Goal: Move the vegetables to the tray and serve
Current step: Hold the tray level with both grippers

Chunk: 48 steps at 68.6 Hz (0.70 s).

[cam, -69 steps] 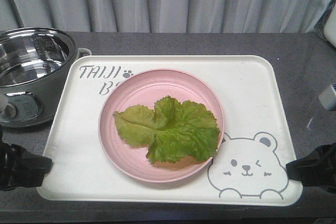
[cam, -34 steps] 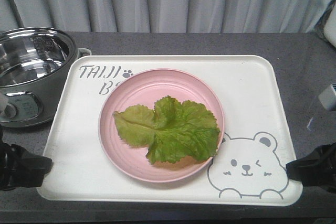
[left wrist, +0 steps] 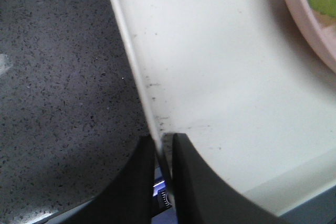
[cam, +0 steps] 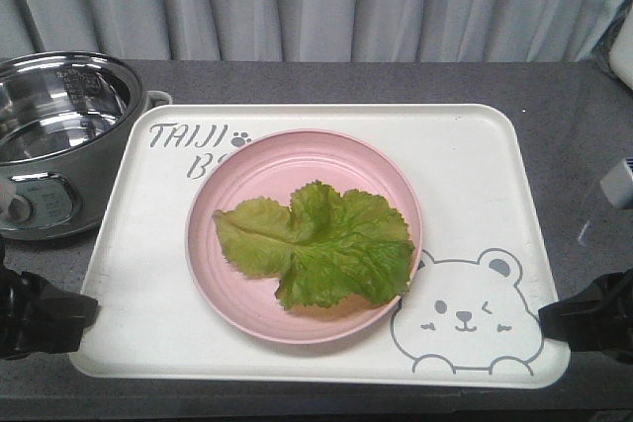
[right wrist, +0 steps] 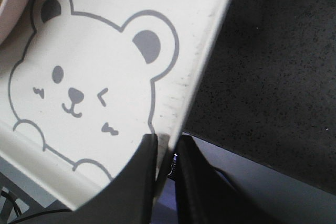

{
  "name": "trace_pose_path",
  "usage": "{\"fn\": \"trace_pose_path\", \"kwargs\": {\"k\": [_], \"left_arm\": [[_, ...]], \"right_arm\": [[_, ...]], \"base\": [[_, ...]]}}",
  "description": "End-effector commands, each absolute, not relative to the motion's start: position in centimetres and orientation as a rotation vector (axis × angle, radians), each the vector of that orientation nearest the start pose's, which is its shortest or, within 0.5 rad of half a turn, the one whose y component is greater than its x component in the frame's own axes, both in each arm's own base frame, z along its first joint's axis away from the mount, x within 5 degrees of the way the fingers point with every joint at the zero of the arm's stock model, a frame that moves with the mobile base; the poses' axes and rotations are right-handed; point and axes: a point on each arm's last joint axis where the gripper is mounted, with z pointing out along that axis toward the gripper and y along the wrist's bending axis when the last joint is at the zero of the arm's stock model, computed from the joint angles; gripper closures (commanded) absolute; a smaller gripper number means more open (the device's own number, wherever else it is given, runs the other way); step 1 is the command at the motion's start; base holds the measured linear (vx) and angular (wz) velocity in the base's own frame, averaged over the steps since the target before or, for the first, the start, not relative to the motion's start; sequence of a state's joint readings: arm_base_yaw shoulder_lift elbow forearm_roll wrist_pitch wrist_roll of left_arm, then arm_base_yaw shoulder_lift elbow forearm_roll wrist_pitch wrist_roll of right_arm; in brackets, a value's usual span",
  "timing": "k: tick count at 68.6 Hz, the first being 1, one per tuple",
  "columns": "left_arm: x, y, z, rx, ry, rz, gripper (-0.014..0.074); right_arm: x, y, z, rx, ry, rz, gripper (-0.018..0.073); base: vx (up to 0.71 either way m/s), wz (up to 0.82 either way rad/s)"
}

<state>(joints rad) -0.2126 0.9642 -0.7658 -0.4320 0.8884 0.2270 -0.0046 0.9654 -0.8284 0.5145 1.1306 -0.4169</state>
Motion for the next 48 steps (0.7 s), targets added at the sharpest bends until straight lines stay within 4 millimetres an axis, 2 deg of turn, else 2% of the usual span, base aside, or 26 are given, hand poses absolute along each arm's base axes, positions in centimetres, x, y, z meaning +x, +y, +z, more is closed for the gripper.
{"fn": "trace_pose_path", "kwargs": {"k": [1,48], "left_arm": [[16.56,-6.82,31.71,0.323,2.385,-0.555,0.0603],[16.56,-6.82,31.71,0.323,2.385,-0.555,0.0603]], "right_arm": [[15.52,4.61,32.62,-0.433,2.509,0.621,0.0561],[15.52,4.61,32.62,-0.433,2.509,0.621,0.0561]], "base": [[0.0,0.0],[0.0,-0.02]]}}
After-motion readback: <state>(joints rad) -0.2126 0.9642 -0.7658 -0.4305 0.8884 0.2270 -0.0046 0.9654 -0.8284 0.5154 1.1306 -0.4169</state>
